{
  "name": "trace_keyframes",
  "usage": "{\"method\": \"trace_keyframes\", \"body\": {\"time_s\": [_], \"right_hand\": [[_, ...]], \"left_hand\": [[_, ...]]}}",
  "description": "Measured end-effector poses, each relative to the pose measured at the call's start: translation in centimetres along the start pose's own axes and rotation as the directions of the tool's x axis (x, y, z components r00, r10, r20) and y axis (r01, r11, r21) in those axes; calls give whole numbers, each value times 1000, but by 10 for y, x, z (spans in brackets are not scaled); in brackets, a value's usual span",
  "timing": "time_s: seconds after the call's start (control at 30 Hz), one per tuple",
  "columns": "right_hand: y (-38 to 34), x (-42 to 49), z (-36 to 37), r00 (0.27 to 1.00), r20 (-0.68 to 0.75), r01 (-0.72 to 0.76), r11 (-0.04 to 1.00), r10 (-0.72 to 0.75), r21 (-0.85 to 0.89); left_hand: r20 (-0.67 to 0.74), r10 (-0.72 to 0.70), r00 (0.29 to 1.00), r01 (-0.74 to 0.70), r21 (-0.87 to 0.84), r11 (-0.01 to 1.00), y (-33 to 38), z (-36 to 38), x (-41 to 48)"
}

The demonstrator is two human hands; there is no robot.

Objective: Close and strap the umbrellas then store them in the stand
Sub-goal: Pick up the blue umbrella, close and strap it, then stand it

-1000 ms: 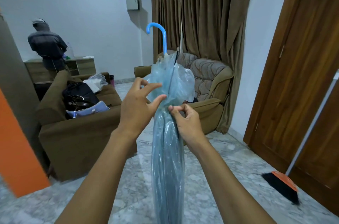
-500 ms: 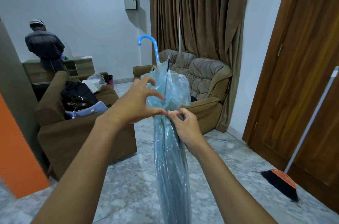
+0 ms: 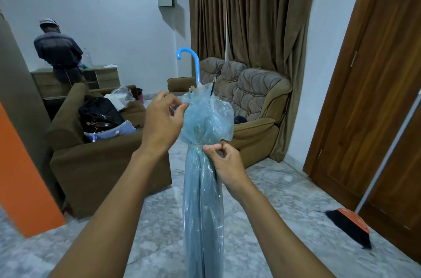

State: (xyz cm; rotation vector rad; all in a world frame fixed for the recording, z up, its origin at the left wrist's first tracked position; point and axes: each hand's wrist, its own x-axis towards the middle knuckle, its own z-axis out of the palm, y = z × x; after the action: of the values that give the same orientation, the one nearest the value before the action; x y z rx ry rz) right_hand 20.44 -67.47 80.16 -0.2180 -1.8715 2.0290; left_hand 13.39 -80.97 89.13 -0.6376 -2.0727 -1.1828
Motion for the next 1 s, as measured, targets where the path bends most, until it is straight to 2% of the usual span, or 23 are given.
{"method": "trace_keyframes", "body": {"time_s": [0.03, 0.07, 0.1, 0.17, 0.2, 0.3, 0.37, 0.43, 0.47, 0.57, 0.73, 0.83, 0.93, 1.0], "right_hand": [[0, 1, 0, 1000, -12, -6, 1000, 6, 2], [2, 2, -1, 1000, -27, -13, 1000, 12, -6], [3, 3, -2, 999, -46, -21, 1000, 21, -16], [6, 5, -6, 994, -101, -38, 999, 36, -19], [8, 7, -7, 990, -136, -40, 999, 37, -16], [7, 13, -10, 975, -219, -25, 1000, 23, -3], [2, 18, -9, 971, -240, -15, 1000, 15, 2], [-2, 23, -6, 972, -233, -3, 1000, 7, 16], [-4, 25, -5, 976, -219, 0, 1000, 4, 18], [-13, 27, -6, 987, -159, 30, 999, -34, -25], [-25, 24, -3, 995, -64, 72, 996, -75, -53], [-32, 21, -2, 998, -38, 60, 998, -59, 23], [-38, 18, -3, 1000, -14, 28, 999, -28, 26], [-41, 17, -3, 1000, 14, 18, 999, -18, 29]], "left_hand": [[7, -26, 1000, 26, -39, 999, -1, 0, -1], [74, -40, 996, 47, -95, 994, -2, 0, -1], [202, -37, 979, 70, -158, 985, -2, -1, -1], [459, 14, 888, 116, -254, 960, -2, -5, -4], [510, 27, 860, 121, -255, 959, 0, -5, -8], [525, -44, 850, 92, -66, 994, -2, 6, -31], [629, -196, 752, 171, 102, 980, -10, 22, -53], [713, -289, 638, 316, 100, 943, -16, 37, -71], [717, -295, 631, 359, 67, 931, -17, 41, -76], [690, -270, 671, 364, 10, 931, -25, 50, -78], [565, -264, 782, 323, -5, 947, -5, 46, -84], [555, -238, 797, 317, -50, 947, -3, 44, -83], [558, -175, 811, 247, -56, 967, -7, 45, -79], [541, -152, 827, 248, -109, 963, -11, 46, -76]]}}
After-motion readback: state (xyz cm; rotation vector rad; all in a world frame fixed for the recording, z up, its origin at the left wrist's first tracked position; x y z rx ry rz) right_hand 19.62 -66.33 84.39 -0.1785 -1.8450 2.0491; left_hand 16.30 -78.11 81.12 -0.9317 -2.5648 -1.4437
